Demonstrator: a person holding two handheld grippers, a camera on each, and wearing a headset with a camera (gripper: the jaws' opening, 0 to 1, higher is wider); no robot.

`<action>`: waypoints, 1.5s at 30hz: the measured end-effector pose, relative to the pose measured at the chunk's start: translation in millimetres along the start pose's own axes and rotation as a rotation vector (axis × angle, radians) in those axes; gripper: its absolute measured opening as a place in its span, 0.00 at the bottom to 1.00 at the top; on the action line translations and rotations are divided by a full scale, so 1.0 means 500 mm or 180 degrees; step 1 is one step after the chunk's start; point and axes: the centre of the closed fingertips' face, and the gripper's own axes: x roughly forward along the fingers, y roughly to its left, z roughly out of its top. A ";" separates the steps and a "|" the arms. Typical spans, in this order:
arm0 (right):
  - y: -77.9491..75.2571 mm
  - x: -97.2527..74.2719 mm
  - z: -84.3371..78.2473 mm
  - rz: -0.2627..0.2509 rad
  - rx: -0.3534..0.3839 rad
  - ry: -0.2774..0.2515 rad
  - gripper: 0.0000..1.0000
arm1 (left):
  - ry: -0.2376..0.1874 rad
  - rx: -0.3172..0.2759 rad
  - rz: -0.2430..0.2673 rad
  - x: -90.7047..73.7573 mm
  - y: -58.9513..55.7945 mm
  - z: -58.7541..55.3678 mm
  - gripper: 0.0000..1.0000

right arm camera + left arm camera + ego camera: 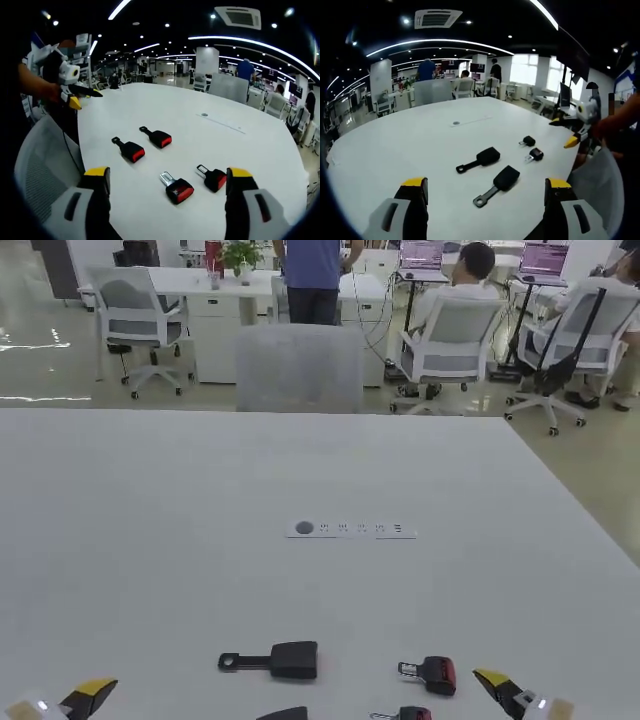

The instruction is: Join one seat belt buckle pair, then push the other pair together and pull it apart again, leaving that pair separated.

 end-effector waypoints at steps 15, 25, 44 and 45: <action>-0.006 0.003 0.010 0.0036 0.0023 -0.0050 0.99 | 0.0003 0.0037 -0.0080 0.004 -0.003 0.004 1.00; -0.007 0.010 0.010 0.0039 0.0045 -0.0055 0.99 | 0.0008 0.0012 -0.0066 0.005 0.000 0.004 1.00; 0.002 0.013 0.004 0.0039 0.0068 -0.0060 0.99 | 0.0023 -0.0003 -0.0045 0.003 -0.004 -0.004 1.00; 0.002 0.014 0.003 0.0040 0.0075 -0.0060 0.99 | 0.0025 -0.0007 -0.0044 0.003 -0.004 -0.005 1.00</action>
